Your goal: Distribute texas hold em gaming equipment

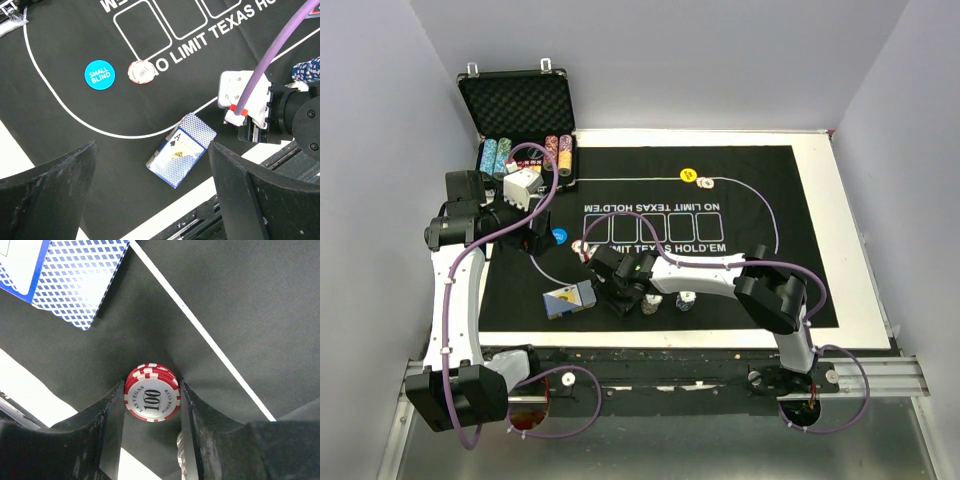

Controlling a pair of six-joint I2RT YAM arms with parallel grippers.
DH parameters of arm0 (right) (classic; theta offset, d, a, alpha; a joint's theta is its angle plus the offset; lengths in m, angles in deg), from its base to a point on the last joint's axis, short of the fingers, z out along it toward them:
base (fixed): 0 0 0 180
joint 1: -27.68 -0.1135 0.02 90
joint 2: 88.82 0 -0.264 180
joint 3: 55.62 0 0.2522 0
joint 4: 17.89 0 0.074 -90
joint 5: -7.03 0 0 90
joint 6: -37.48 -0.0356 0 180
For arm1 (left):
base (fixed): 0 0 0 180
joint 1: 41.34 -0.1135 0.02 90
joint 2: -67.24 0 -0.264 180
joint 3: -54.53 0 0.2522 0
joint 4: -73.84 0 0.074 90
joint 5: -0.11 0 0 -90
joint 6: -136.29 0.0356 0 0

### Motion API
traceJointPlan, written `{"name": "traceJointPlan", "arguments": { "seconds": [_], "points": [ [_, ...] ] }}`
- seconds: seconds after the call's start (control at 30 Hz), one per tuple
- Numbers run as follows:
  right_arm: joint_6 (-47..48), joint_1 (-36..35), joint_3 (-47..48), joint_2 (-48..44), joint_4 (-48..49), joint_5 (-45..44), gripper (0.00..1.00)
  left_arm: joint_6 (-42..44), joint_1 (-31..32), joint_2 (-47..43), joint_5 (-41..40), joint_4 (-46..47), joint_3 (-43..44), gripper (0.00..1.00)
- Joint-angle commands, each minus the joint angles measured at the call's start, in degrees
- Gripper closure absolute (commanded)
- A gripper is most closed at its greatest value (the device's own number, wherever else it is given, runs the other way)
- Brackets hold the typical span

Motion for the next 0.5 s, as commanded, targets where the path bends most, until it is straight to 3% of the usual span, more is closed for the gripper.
{"name": "traceJointPlan", "arguments": {
  "seconds": [0.0,0.47],
  "points": [
    [-0.8,-0.4,0.9,0.8,-0.7,0.4,0.57,0.8,-0.5,-1.2,0.8,0.1,-0.6,0.01],
    [-1.4,-0.4,3.5,-2.9,-2.5,0.5,0.6,0.8,-0.5,-1.7,1.0,0.1,-1.1,0.01]
  ]
}}
